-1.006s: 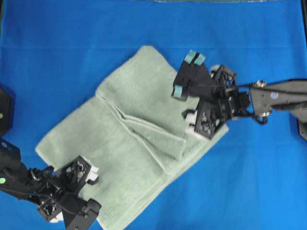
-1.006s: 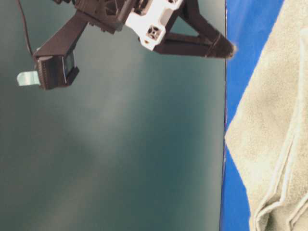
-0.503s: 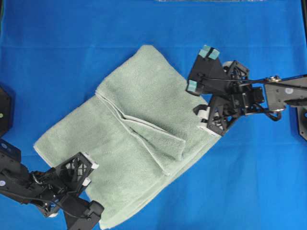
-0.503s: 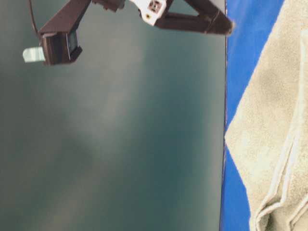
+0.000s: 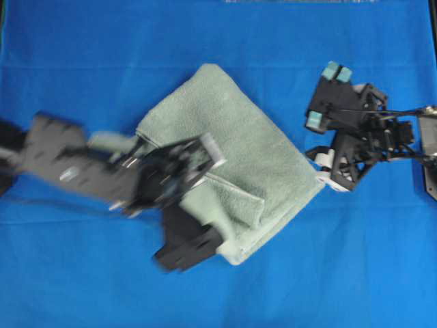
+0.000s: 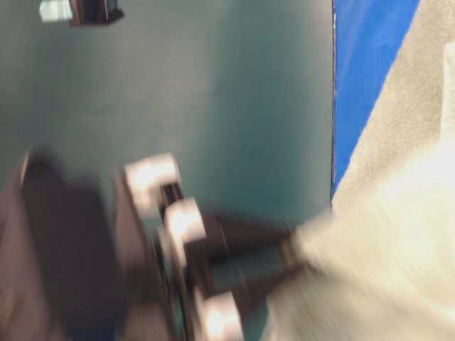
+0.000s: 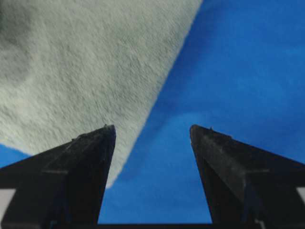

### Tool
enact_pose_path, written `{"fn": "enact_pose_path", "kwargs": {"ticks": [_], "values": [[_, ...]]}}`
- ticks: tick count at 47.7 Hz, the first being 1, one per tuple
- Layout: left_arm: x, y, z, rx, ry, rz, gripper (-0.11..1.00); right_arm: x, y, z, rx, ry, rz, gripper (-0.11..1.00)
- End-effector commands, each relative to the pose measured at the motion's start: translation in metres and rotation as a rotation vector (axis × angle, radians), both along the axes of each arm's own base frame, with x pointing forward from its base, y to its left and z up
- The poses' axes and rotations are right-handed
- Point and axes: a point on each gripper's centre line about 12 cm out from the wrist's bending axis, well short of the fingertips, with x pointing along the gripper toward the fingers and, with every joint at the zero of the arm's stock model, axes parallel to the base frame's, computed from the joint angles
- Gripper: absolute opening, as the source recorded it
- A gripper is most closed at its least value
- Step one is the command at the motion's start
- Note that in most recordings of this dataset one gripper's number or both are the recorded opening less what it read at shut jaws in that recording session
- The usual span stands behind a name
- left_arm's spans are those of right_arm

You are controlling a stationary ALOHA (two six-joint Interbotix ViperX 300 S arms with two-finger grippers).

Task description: Fold a bath towel.

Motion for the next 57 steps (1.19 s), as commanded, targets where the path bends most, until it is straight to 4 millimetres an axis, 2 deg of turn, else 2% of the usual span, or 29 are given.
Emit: {"fn": "enact_pose_path", "kwargs": {"ticks": [1, 8, 15, 29, 31, 39, 43, 49, 57], "values": [[0.035, 0.025, 0.021, 0.001, -0.078, -0.034, 0.10, -0.004, -0.001, 0.008, -0.002, -0.037, 0.002, 0.64], [0.069, 0.045, -0.003, -0.028, -0.118, -0.033, 0.10, -0.012, -0.001, 0.009, -0.001, -0.046, 0.002, 0.64], [0.077, 0.051, -0.042, -0.048, -0.086, -0.007, 0.10, -0.016, -0.001, 0.010, 0.000, -0.055, 0.003, 0.64], [0.073, 0.059, -0.047, -0.111, -0.138, 0.144, 0.11, -0.017, -0.003, 0.011, -0.027, -0.067, 0.019, 0.64], [0.074, 0.061, -0.045, -0.123, -0.158, 0.165, 0.18, -0.017, -0.003, 0.011, -0.028, -0.068, 0.021, 0.64], [0.084, 0.060, -0.034, -0.184, -0.295, 0.213, 0.70, -0.017, -0.003, 0.012, -0.030, -0.071, 0.021, 0.64], [0.086, 0.060, -0.022, -0.233, -0.376, 0.265, 0.86, -0.018, -0.003, 0.015, -0.029, -0.080, 0.021, 0.64], [0.083, 0.065, -0.007, -0.325, -0.470, 0.393, 0.85, -0.019, -0.003, 0.019, -0.028, -0.099, 0.021, 0.64], [0.064, 0.079, -0.004, -0.428, -0.533, 0.565, 0.85, -0.020, -0.004, 0.027, -0.033, -0.129, 0.025, 0.64]]}}
